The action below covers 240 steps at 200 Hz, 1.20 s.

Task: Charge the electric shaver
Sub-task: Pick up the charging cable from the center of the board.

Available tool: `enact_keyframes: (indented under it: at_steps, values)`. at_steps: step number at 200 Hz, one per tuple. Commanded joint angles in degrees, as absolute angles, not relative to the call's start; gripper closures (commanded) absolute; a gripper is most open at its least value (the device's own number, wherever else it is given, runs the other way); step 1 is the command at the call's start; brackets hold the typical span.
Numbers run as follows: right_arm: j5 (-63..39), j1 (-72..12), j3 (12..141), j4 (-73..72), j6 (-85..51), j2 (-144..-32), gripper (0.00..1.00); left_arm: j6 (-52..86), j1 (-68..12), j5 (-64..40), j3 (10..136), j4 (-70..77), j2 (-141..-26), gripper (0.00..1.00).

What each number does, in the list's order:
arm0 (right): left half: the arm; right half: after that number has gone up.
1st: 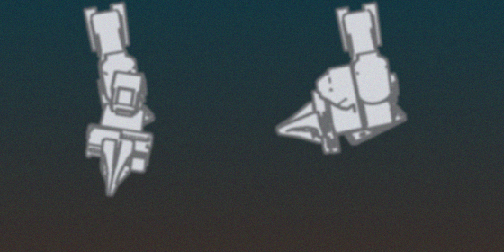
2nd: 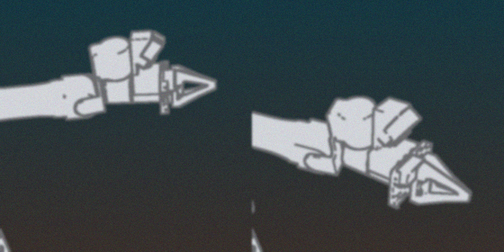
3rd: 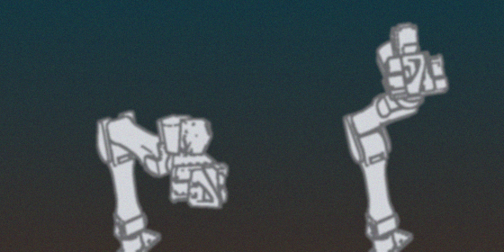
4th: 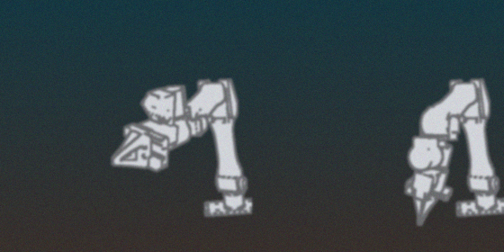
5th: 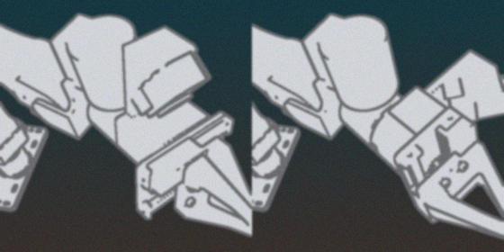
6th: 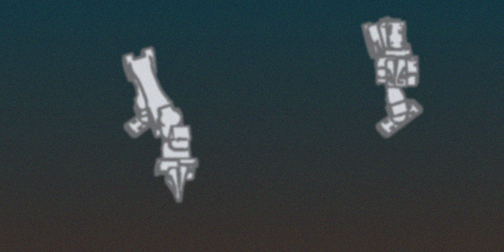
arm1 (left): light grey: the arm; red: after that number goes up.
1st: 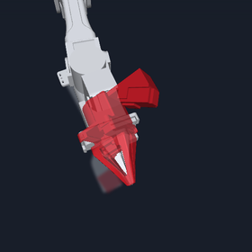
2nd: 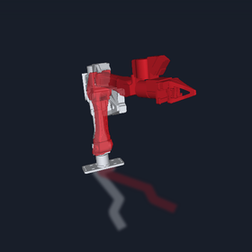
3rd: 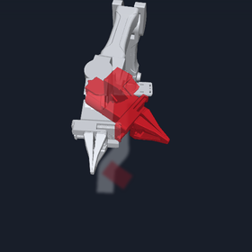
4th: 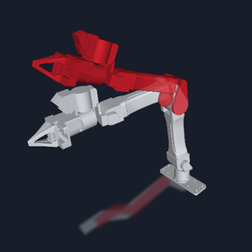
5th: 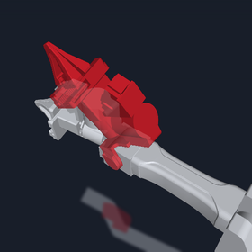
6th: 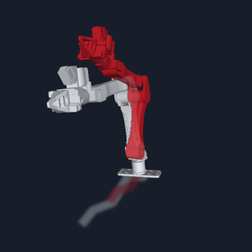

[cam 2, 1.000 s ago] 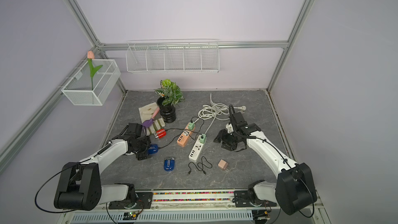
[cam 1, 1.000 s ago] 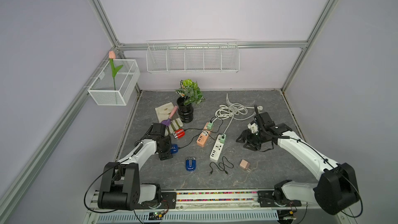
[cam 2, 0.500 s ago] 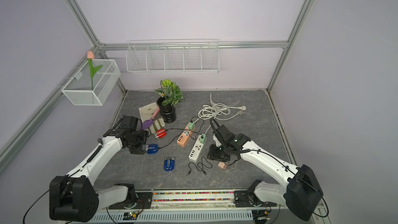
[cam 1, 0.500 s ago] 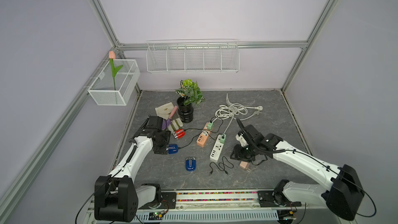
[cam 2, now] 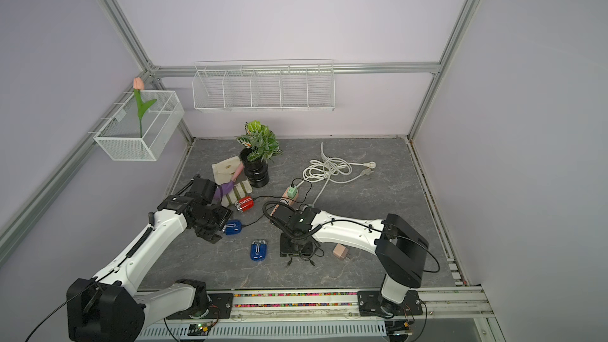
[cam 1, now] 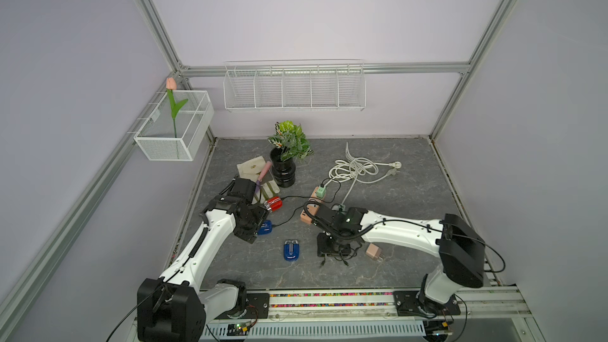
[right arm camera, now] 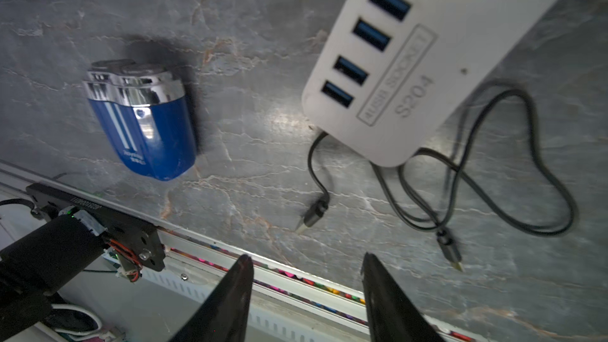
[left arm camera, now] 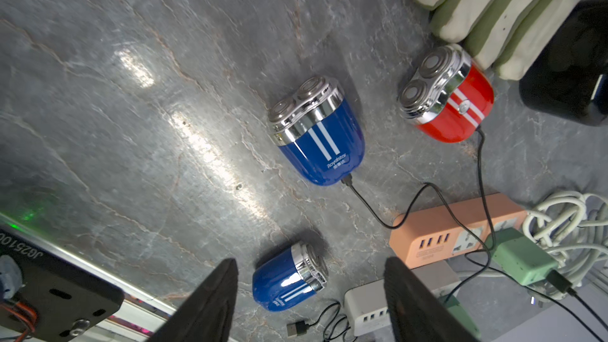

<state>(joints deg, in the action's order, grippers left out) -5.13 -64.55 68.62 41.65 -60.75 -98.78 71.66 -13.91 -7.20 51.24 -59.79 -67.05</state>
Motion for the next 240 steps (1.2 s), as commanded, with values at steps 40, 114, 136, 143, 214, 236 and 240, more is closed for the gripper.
enact_keyframes:
  at_steps: [40,114,136,143,214,236,240]
  values:
    - [-2.9,-66.7,68.6,45.9,-72.6,-103.9,0.5,69.9,-15.6,-8.5,54.1,-64.1,-64.5,0.3]
    - [0.0,-66.5,70.1,43.5,-74.1,-109.9,0.6,70.0,-15.6,-8.5,53.8,-63.8,-62.8,0.32]
    - [-0.2,-66.2,70.1,43.0,-74.1,-110.3,0.67,69.8,-15.6,-8.2,54.7,-64.0,-62.7,0.32]
    - [-0.4,-66.0,70.1,42.8,-74.1,-110.2,0.7,69.7,-15.6,-7.9,55.0,-64.2,-62.8,0.33]
    - [-2.1,-63.0,68.7,40.0,-72.0,-104.6,0.93,69.9,-15.6,-8.7,54.8,-62.6,-62.9,0.37]
    - [-4.1,-61.6,69.2,40.9,-69.9,-100.5,0.93,68.7,-15.6,-9.5,54.7,-61.0,-63.0,0.4]
    - [-4.6,-61.2,69.3,41.1,-69.4,-99.5,0.94,68.4,-15.6,-10.0,54.6,-60.5,-63.0,0.41]
